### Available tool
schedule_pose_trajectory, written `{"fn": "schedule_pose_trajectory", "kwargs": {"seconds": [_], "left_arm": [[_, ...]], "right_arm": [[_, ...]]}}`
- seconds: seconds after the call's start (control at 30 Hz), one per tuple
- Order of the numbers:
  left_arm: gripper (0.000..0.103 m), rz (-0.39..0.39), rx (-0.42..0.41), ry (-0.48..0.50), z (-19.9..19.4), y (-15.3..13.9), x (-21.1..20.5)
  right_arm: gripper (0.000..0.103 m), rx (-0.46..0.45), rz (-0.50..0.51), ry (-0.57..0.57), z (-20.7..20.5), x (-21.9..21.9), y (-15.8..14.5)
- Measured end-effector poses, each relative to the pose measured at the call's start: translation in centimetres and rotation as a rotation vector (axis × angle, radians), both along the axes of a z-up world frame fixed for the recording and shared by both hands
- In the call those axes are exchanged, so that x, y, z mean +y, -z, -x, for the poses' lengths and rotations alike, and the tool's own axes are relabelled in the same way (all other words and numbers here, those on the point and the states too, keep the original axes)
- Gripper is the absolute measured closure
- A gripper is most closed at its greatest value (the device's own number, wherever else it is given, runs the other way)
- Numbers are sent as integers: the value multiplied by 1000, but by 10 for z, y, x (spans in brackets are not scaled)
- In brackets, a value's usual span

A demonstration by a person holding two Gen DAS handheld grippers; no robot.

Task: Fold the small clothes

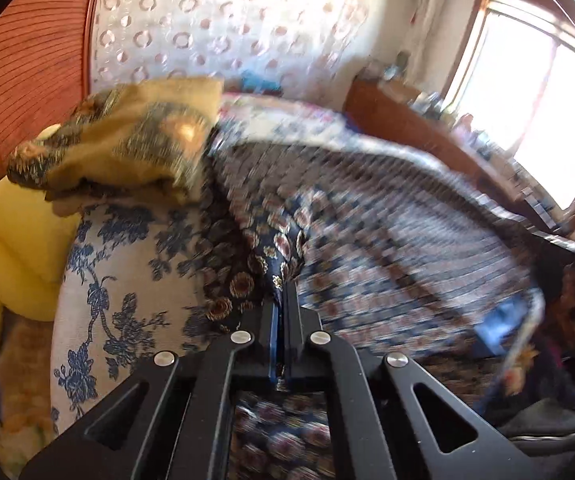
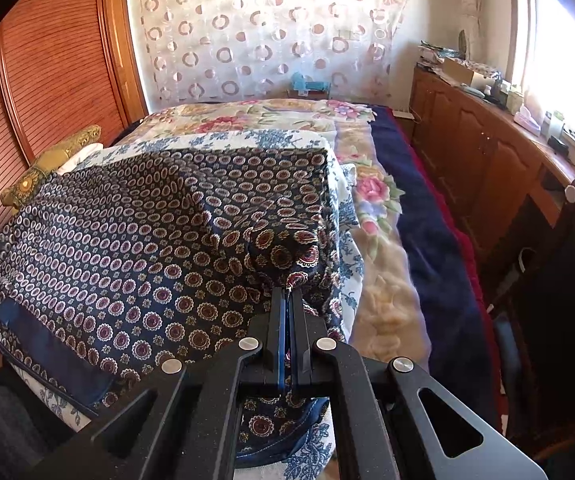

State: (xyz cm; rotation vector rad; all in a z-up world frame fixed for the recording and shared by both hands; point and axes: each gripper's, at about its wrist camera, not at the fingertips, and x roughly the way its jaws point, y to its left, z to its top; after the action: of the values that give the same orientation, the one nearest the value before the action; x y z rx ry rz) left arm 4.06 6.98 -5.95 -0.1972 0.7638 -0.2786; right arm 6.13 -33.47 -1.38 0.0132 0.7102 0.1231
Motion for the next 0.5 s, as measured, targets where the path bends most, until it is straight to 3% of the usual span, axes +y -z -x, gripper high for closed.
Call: {"fn": "schedule_pose_trajectory", "kwargs": {"seconds": [0.13,0.3,0.5], "left_arm": [[100,26,-26,-7,23,-19,7],[100,25,-5,-35,38,-16,18],[100,-41,57,-35,34,12,12]], "right_arm": [[102,-32,-3,15,6,-10,-17],[102,-64,-41,36,23,-25,-32],[102,5,-31,33,24,-21,-4]]}}
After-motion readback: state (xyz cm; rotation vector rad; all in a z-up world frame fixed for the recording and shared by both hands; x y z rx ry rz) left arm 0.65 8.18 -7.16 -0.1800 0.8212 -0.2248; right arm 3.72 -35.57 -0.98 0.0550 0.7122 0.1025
